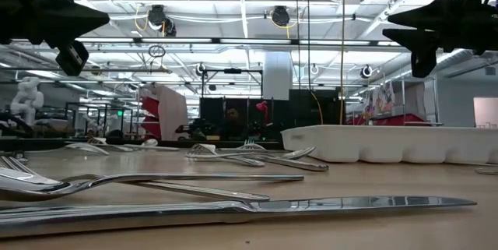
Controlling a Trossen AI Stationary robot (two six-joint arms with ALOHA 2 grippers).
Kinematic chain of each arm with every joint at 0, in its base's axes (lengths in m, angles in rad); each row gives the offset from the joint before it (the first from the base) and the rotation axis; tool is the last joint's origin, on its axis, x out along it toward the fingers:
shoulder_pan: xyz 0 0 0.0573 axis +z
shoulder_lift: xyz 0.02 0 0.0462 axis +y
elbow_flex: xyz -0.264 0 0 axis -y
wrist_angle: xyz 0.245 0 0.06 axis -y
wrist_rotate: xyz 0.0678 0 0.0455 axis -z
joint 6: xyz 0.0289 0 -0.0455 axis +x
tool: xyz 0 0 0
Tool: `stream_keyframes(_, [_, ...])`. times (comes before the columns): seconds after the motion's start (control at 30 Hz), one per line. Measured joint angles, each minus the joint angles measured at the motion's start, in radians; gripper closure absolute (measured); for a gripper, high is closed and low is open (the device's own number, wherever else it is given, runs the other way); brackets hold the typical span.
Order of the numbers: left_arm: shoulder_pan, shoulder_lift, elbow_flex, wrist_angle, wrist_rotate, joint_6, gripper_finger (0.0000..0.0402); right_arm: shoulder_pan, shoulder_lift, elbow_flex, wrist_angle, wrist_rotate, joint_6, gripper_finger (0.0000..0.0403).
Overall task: Sort silverware
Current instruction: Put the silver knife into the white silverware tray
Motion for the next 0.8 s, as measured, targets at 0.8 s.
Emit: stream_keyframes(0.8, [0.01, 0.0, 0.0, 0.114, -0.202, 0.054, 0.0386, 0.0, 0.003, 0.001, 0.174, 0.059, 0.273, 0.0287])
